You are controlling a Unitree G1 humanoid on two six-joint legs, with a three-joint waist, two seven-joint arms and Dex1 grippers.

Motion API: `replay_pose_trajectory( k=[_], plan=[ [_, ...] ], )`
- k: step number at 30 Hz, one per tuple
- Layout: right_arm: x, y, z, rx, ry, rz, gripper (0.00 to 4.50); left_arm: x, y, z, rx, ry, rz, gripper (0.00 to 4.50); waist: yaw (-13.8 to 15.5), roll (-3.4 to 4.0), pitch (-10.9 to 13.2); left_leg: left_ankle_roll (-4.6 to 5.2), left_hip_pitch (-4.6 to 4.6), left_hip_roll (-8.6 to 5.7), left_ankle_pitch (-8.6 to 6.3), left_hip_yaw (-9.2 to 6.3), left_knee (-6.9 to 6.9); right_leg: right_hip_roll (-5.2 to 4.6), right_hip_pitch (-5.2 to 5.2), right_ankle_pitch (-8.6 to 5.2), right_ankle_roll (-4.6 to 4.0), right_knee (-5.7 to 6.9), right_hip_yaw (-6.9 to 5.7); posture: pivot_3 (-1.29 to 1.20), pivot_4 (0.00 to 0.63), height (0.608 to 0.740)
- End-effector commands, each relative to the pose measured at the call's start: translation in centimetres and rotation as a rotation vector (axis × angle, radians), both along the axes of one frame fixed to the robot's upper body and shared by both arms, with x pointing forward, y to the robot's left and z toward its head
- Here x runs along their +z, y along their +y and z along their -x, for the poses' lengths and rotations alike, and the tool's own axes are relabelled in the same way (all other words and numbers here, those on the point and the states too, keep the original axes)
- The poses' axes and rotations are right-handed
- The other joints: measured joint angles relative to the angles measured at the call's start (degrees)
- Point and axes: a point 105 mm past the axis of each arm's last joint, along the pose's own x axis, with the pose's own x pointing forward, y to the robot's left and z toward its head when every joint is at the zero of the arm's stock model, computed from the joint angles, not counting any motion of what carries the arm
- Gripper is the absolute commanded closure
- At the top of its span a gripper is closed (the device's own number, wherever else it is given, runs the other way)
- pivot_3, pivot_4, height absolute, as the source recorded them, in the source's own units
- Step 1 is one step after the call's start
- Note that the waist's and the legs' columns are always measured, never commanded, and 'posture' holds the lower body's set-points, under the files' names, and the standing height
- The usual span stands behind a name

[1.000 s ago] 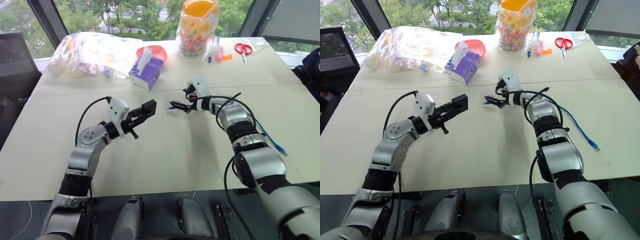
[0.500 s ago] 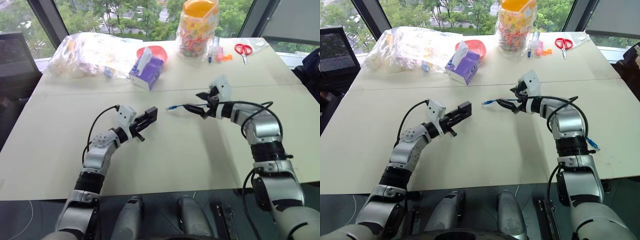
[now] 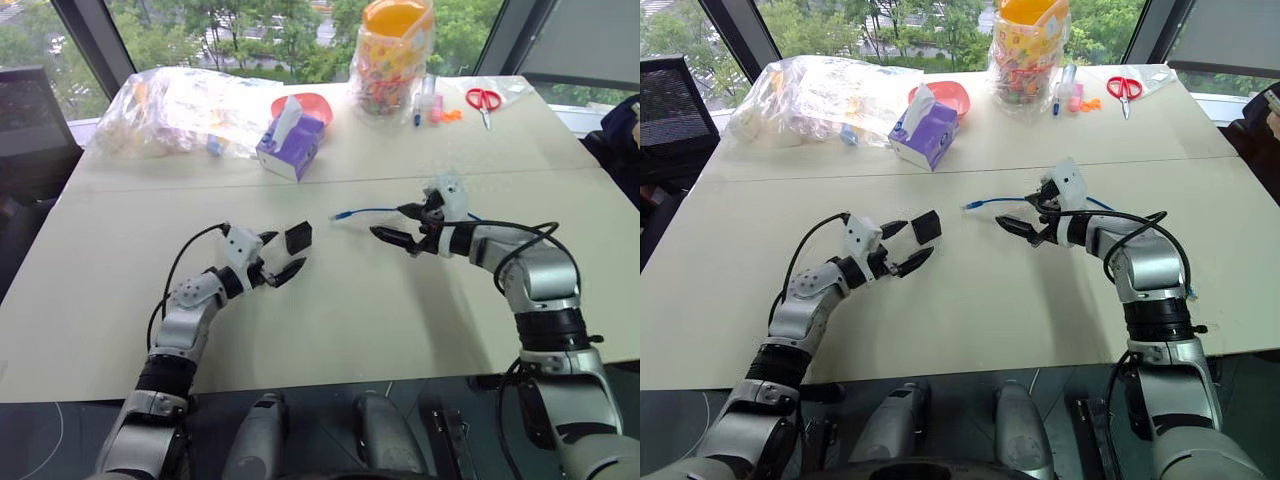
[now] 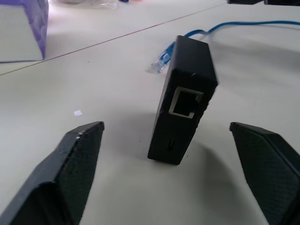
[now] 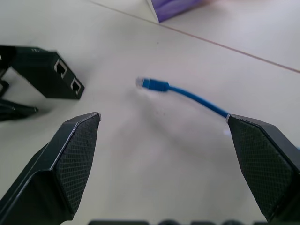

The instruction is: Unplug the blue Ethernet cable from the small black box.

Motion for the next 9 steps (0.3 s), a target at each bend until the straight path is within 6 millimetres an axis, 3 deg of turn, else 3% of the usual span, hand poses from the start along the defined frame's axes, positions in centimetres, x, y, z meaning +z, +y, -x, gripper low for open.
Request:
replay_pose_trajectory(
  k=[1, 9],
  plan=[
    [1.0, -0.5, 0.9, 0.024, -0.031, -0.004, 0.0, 1.5, 2.8, 0.0, 0.102, -0.003, 0.029, 0.04, 0.04, 0.0, 0.0, 0.0, 0.0, 0.01, 0.0, 0.0, 0.0, 0.0, 0.0, 0.0, 0.0, 0.0, 0.0, 0.0, 0.15, 0.726],
    [-0.1, -1.5, 2.4, 0.021, -0.004, 0.014, 0.0, 3.7, 5.8, 2.3, 0.169, 0.012, 0.049, 0.04, 0.31, -0.02, 0.02, 0.0, -0.1, 0.0, 0.0, 0.0, 0.02, -0.02, 0.0, -0.09, -0.15, -0.07, 0.0, 0.0, 0.15, 0.726]
  ],
)
